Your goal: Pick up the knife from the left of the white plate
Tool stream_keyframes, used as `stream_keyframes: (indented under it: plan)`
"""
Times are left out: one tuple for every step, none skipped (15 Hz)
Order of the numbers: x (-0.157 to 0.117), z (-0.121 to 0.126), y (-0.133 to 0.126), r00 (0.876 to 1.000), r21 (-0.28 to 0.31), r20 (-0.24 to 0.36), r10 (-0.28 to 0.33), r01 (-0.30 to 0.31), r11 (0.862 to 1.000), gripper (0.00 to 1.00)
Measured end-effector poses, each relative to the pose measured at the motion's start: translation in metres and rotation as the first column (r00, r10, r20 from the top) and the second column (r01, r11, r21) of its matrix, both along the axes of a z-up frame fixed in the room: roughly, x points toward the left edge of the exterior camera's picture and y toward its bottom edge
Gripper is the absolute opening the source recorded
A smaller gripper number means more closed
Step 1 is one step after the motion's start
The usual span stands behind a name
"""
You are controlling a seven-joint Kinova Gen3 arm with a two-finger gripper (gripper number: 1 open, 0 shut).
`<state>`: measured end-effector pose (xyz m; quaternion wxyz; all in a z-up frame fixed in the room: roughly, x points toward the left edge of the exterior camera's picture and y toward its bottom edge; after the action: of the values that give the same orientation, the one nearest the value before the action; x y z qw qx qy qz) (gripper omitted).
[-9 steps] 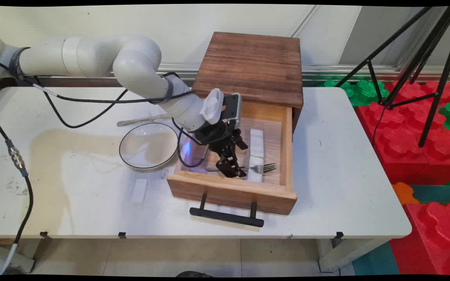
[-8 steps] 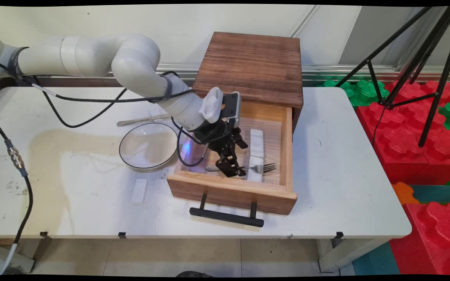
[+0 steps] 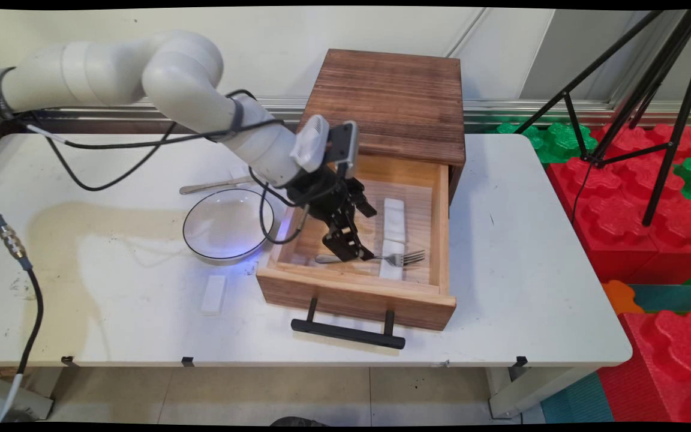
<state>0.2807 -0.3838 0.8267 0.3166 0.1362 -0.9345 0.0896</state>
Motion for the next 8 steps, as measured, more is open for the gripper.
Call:
stream_keyframes:
  plan:
    - [0.003,0.004,0.002,1.000,-0.001,-0.004,0.000,0.000,1.000,1.00]
    - [0.009,0.011,0.004,1.000,-0.002,-0.009,0.001,-0.001,1.000,1.00]
    - [0.016,0.018,0.008,1.000,-0.002,-0.015,0.001,-0.001,1.000,1.00]
    - [0.020,0.023,0.011,1.000,-0.002,-0.018,0.000,0.000,1.000,1.00]
    - [0.024,0.027,0.013,1.000,-0.002,-0.022,0.000,0.000,1.000,1.00]
    - [0.030,0.033,0.016,1.000,-0.003,-0.026,-0.001,0.001,1.000,1.00]
    - [0.037,0.040,0.020,1.000,-0.005,-0.030,-0.003,0.003,1.000,1.00]
    - [0.044,0.047,0.023,0.999,-0.006,-0.034,-0.004,0.004,1.000,1.00]
